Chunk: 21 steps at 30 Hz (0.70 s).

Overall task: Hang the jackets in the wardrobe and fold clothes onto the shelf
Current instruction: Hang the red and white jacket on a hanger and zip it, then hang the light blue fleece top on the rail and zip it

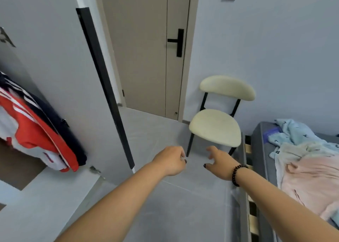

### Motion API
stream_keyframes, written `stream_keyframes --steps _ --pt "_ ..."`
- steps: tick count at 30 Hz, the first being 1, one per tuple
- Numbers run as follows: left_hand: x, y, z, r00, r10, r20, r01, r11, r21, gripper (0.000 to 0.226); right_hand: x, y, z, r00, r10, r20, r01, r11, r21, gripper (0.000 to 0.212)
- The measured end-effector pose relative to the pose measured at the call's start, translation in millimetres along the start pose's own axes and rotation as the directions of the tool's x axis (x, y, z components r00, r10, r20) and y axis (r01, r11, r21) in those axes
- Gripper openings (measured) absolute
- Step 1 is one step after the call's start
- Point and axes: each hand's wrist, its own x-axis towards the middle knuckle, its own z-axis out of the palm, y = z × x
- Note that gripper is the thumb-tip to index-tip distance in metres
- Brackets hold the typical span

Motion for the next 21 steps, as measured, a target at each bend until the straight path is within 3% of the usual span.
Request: stream_keyframes --steps 10,21 --pt "59 115 61 0.983 0.114 0.145 -0.121 0.992 0.042 0.027 -46 135 -33 0.978 0.201 -0.061 -0.189 0.968 0.162 0.056" --pt "115 195 98 0.906 0.295 0.303 -0.323 0.945 0.046 0.026 -72 210 -43 0.916 0.394 -0.074 -0.368 0.899 0.237 0.05"
